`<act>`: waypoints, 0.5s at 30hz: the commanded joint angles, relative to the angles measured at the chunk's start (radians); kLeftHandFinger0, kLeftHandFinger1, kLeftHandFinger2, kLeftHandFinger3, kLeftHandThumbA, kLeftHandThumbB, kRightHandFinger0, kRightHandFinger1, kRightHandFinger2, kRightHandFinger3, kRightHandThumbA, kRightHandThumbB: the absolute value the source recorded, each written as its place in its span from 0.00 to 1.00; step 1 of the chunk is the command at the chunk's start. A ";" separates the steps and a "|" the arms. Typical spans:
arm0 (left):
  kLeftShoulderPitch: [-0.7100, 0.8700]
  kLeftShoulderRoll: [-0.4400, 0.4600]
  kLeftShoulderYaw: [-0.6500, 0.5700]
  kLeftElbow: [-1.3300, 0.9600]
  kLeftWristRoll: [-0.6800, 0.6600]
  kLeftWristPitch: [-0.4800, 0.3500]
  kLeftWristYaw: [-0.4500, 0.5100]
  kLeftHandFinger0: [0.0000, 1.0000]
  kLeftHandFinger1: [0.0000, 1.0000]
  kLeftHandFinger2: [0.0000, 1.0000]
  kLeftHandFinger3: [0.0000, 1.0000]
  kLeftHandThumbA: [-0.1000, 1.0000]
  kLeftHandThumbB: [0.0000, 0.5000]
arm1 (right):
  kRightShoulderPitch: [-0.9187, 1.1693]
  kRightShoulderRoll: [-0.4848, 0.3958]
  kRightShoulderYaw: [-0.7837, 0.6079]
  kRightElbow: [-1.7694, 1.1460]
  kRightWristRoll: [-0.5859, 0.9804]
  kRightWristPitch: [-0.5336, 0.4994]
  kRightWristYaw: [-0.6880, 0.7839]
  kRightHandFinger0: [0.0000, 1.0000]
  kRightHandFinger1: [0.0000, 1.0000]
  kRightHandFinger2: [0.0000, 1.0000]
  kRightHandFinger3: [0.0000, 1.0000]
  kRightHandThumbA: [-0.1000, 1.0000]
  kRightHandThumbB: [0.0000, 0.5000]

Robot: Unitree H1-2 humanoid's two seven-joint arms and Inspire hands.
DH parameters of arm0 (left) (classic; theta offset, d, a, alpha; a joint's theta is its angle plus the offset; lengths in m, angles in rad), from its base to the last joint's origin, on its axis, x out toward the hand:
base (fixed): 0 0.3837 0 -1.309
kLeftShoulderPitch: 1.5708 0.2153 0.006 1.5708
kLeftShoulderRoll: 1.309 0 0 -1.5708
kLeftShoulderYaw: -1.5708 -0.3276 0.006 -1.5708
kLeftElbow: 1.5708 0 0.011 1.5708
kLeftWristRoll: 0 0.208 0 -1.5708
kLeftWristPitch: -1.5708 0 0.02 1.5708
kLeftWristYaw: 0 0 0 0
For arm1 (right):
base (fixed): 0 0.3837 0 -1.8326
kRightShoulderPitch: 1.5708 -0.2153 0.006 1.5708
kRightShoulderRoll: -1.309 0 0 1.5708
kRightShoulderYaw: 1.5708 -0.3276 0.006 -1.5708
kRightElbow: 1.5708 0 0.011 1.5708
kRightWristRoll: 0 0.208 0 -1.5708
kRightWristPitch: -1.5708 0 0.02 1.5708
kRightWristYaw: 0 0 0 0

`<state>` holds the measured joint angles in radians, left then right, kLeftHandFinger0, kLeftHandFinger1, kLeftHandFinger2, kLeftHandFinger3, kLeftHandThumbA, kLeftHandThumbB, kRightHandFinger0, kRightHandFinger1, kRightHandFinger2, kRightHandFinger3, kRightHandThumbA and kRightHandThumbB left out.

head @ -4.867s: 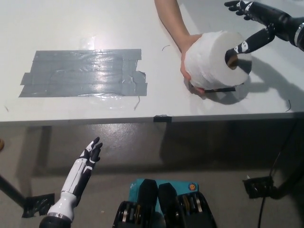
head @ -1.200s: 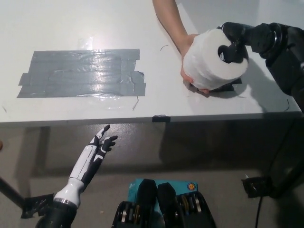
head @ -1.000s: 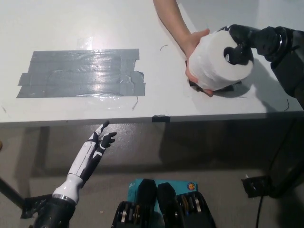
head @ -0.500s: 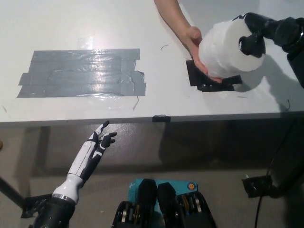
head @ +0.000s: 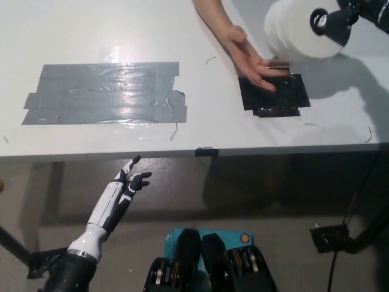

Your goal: A person hands over a roll of toilet paper to the robot , and the robot inserts its right thumb into the hole in the centre to grab the roll, and then places it on the balck area on the desk.

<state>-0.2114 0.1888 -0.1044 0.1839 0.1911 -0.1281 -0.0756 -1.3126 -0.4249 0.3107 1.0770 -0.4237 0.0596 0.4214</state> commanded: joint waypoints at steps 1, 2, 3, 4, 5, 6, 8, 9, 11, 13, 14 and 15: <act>-0.001 0.013 -0.002 -0.020 0.010 -0.024 -0.003 0.84 0.76 0.80 1.00 1.00 0.00 | -0.077 -0.037 -0.025 -0.040 0.028 0.030 0.020 0.15 0.63 1.00 1.00 0.00 0.26; -0.002 0.014 -0.002 -0.018 0.014 -0.029 0.001 0.87 0.77 0.79 1.00 1.00 0.00 | -0.083 -0.037 -0.018 -0.031 0.019 0.020 0.012 0.17 0.64 1.00 1.00 0.00 0.29; -0.002 0.013 -0.002 -0.018 0.015 -0.029 0.002 0.87 0.77 0.79 1.00 1.00 0.00 | -0.084 -0.037 -0.017 -0.027 0.018 0.014 0.009 0.17 0.65 1.00 1.00 0.00 0.30; -0.002 0.011 -0.002 -0.018 0.016 -0.028 0.003 0.87 0.77 0.79 1.00 1.00 0.00 | -0.083 -0.040 -0.016 -0.028 0.018 0.011 0.010 0.17 0.65 1.00 1.00 0.00 0.29; -0.002 0.010 -0.002 -0.017 0.013 -0.028 0.002 0.88 0.78 0.80 1.00 1.00 0.00 | -0.079 -0.037 -0.014 -0.035 0.014 0.021 0.010 0.15 0.63 1.00 1.00 0.00 0.29; -0.002 0.009 -0.002 -0.017 0.011 -0.028 0.002 0.88 0.78 0.80 1.00 1.00 0.00 | -0.077 -0.035 -0.013 -0.037 0.013 0.026 0.009 0.15 0.63 1.00 1.00 0.00 0.29; -0.003 0.010 -0.003 -0.016 0.012 -0.034 0.002 0.86 0.78 0.80 1.00 1.00 0.00 | -0.071 -0.024 -0.007 -0.043 0.005 0.042 0.005 0.24 0.72 1.00 1.00 0.00 0.27; -0.003 0.011 -0.002 -0.016 0.011 -0.035 0.001 0.86 0.79 0.81 1.00 1.00 0.00 | -0.069 -0.019 -0.011 -0.032 0.012 0.034 0.006 0.24 0.75 1.00 1.00 0.00 0.27; -0.004 0.011 -0.002 -0.018 0.008 -0.028 -0.002 0.86 0.80 0.81 1.00 1.00 0.00 | -0.065 -0.009 -0.012 -0.011 0.020 0.012 0.006 0.24 0.78 1.00 1.00 0.00 0.29; -0.004 0.011 0.000 -0.020 0.008 -0.025 -0.001 0.84 0.79 0.81 1.00 1.00 0.00 | -0.060 0.000 0.023 -0.011 -0.023 0.007 -0.023 0.26 0.76 1.00 0.97 0.00 0.34; -0.005 0.012 -0.001 -0.021 0.010 -0.026 0.000 0.84 0.79 0.81 1.00 1.00 0.01 | -0.060 0.004 0.034 -0.007 -0.036 0.010 -0.030 0.25 0.75 1.00 0.95 0.00 0.33; -0.007 0.013 -0.002 -0.020 0.013 -0.029 0.000 0.83 0.78 0.81 1.00 1.00 0.01 | -0.062 0.012 0.031 0.009 -0.027 0.016 -0.026 0.26 0.76 1.00 0.96 0.00 0.31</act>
<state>-0.2087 0.1888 -0.1047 0.1837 0.1928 -0.1282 -0.0752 -1.3122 -0.4193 0.3289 1.0833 -0.4303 0.0792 0.4291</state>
